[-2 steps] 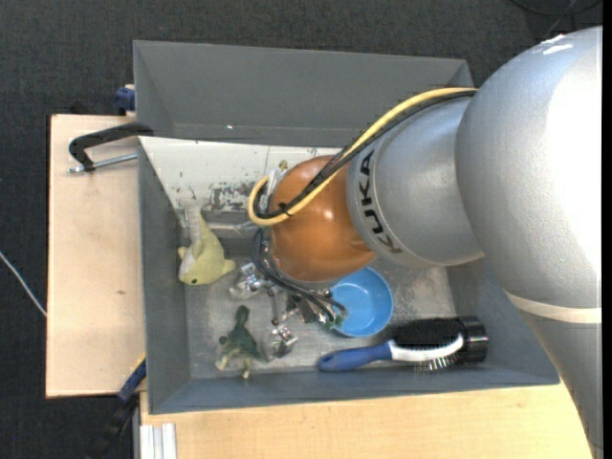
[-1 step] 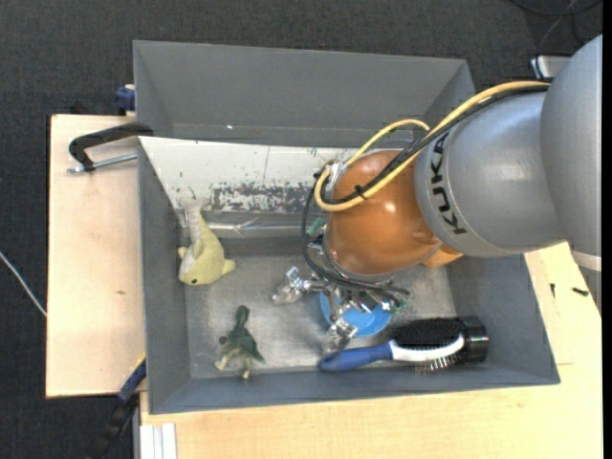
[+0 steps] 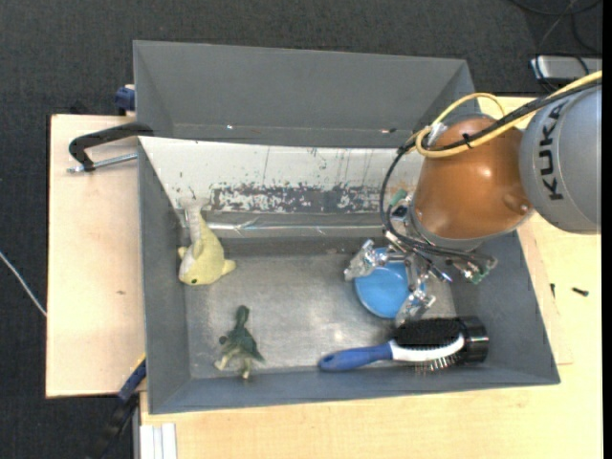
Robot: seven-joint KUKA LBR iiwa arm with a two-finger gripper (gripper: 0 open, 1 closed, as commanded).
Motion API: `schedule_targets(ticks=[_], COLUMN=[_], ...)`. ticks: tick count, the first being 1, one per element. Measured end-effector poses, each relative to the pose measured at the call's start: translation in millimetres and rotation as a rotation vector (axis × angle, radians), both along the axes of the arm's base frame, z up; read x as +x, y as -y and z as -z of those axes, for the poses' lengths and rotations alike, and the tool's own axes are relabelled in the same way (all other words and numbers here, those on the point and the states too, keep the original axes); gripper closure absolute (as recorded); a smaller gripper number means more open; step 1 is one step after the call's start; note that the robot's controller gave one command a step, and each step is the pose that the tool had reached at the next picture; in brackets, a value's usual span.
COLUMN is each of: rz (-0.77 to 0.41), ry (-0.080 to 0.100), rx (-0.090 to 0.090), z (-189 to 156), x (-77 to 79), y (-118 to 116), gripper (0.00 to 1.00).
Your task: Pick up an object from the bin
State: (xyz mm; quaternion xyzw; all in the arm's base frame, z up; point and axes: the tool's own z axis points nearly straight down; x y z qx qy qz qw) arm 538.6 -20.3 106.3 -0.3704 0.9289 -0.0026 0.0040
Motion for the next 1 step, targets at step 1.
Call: schedule_targets(ticks=[1], rz=[-0.033], ry=[-0.002], rx=[0.01], z=[25.4], x=[11.9], y=[25.6], gripper=[0.0])
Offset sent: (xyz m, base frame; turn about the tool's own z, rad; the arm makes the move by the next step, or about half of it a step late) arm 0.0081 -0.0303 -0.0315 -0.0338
